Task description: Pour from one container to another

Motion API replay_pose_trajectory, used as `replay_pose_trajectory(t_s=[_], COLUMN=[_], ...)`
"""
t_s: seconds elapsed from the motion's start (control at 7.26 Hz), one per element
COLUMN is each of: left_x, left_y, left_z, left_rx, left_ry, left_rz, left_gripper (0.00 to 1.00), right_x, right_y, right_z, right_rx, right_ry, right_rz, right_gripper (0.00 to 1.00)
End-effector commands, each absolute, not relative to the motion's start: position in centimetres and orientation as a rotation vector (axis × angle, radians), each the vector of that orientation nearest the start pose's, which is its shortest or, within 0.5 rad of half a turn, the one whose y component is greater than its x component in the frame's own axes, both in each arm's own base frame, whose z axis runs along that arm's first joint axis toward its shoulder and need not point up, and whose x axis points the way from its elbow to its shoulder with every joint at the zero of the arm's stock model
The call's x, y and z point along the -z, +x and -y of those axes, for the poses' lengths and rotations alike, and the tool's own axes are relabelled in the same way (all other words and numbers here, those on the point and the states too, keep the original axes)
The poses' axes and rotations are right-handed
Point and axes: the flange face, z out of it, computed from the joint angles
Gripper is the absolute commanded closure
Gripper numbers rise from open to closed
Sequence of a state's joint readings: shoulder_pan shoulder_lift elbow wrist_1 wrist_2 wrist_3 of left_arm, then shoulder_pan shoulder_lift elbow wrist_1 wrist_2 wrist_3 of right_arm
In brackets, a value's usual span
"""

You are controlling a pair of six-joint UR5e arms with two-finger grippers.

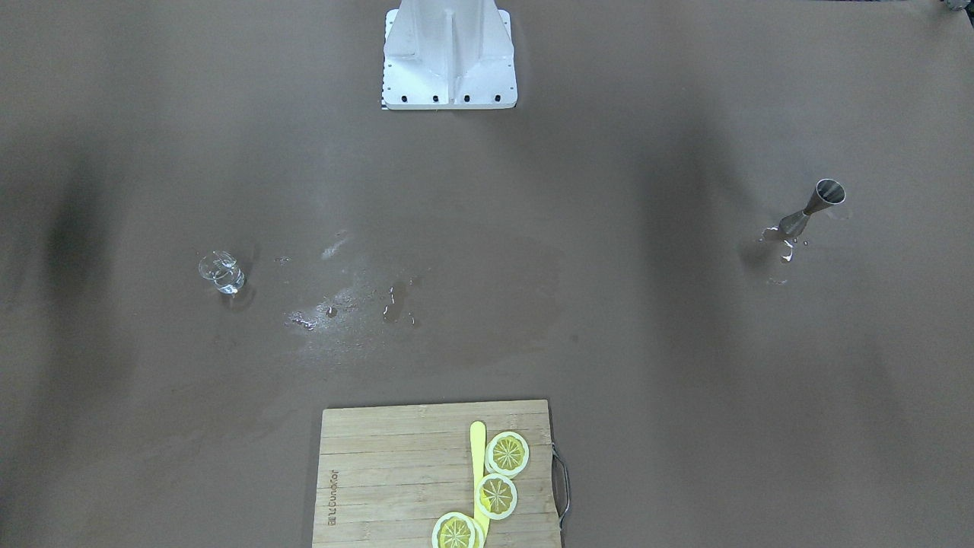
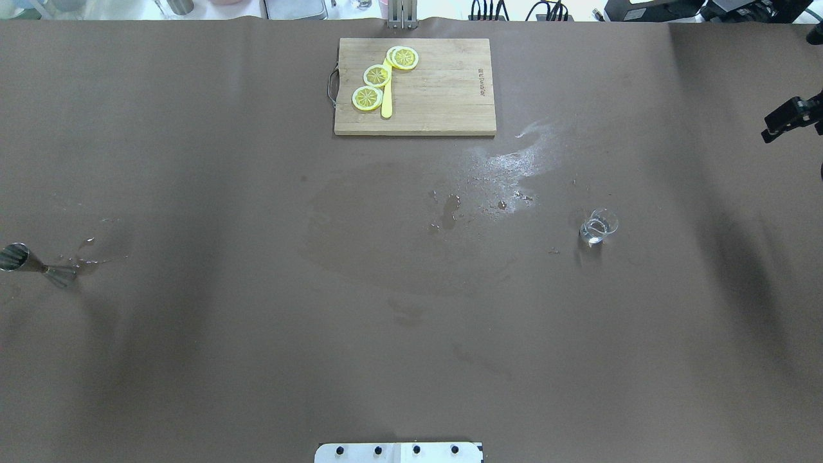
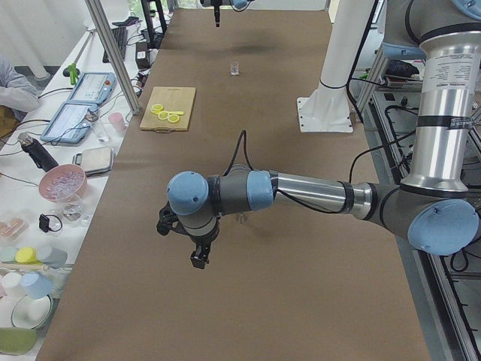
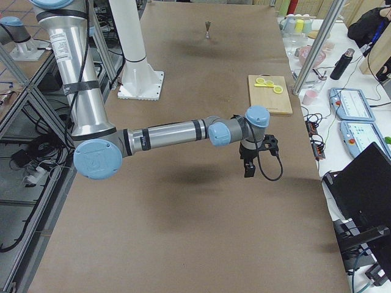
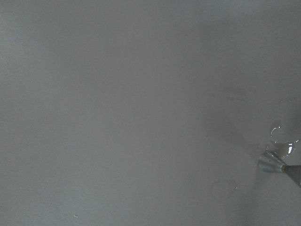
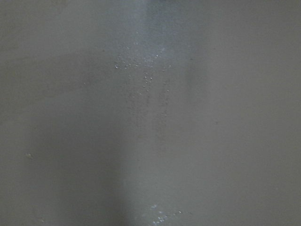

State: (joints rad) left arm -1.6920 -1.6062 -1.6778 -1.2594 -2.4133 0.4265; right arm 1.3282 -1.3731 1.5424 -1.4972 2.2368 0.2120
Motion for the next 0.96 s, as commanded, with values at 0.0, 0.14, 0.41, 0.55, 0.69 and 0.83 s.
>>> replay_pose_trajectory(t_s=[0.0, 0.14, 0.41, 0.55, 0.69, 0.83], left_x=[-61.4, -61.5, -61.8, -61.8, -61.8, -61.8], left_y=[-11.8, -11.8, -11.9, -11.9, -11.9, -11.9], left_z=[48.0, 47.9, 47.5, 47.5, 47.5, 47.5], left_rx=[-0.215, -0.213, -0.208, -0.209, -0.209, -0.209], left_ry=[0.073, 0.072, 0.068, 0.069, 0.069, 0.067], left_rz=[-0.854, -0.854, -0.857, -0.856, -0.856, -0.855], left_gripper=[0.02, 0.02, 0.02, 0.02, 0.02, 0.02], right_x=[-58.6, -60.1, -60.7, -60.7, -60.6, -60.2], right_y=[-2.7, -0.1, 4.9, 6.1, 6.1, 6.0], right_z=[56.8, 55.4, 53.6, 52.6, 52.3, 52.3], right_rx=[0.103, 0.103, 0.074, 0.046, 0.05, 0.053], right_ry=[0.033, 0.041, 0.082, 0.087, 0.091, 0.097], right_rz=[0.707, 0.706, 0.75, 0.793, 0.78, 0.779], right_gripper=[0.0, 0.0, 0.0, 0.0, 0.0, 0.0])
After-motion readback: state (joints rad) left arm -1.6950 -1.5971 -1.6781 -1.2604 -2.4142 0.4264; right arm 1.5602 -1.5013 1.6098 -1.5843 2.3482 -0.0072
